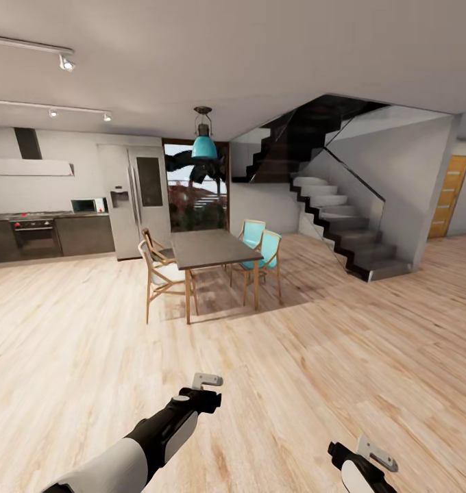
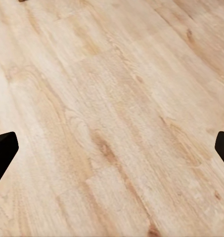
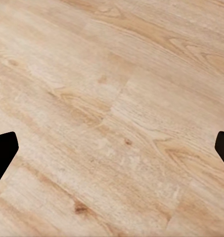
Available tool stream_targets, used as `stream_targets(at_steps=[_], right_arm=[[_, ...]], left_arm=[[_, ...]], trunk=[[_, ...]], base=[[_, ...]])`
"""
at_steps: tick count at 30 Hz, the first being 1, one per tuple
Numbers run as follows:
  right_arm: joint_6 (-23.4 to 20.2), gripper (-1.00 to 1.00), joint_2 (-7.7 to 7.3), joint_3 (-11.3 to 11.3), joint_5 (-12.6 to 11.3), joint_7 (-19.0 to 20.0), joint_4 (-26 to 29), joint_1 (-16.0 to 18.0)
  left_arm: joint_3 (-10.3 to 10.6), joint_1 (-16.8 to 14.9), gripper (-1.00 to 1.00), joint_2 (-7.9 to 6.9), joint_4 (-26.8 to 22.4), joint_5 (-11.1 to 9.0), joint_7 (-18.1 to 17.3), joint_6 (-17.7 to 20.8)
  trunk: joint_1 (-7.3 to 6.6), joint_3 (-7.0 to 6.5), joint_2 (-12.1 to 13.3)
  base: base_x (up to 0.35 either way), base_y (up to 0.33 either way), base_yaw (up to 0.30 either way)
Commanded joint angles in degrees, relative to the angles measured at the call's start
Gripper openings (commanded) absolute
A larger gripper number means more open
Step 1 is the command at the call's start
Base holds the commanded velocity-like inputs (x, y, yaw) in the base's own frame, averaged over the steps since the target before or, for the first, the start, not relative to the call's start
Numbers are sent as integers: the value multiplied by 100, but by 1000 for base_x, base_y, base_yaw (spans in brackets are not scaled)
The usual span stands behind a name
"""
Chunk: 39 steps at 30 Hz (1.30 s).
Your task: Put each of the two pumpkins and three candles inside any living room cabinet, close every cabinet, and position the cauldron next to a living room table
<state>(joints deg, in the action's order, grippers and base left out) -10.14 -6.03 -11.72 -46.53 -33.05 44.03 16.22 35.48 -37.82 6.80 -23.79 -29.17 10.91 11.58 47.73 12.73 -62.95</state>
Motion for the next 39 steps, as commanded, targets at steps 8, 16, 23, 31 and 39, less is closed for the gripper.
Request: stream_targets(at_steps=[8,16,23,31,39], right_arm=[[-30,100,4,-24,-40,-38,17,4],[-32,100,-15,-23,-48,-30,13,4],[-29,100,-37,-23,-46,-33,10,4],[-31,100,-53,-31,-49,-35,10,4],[-32,100,-56,-32,-49,-32,9,4]], left_arm=[[55,-6,100,-4,-11,-54,46,19],[56,-6,100,-5,-11,-54,47,19],[56,-6,100,-6,-11,-54,47,19],[56,-6,100,-10,-11,-54,50,19],[56,-6,100,-12,-11,-54,46,19]], trunk=[[1,15,-6],[1,15,-6],[1,16,-6],[1,34,-6],[1,67,-6]], base=[[0,0,-147],[0,0,-266],[0,0,-284],[0,0,-276],[0,0,-261]])
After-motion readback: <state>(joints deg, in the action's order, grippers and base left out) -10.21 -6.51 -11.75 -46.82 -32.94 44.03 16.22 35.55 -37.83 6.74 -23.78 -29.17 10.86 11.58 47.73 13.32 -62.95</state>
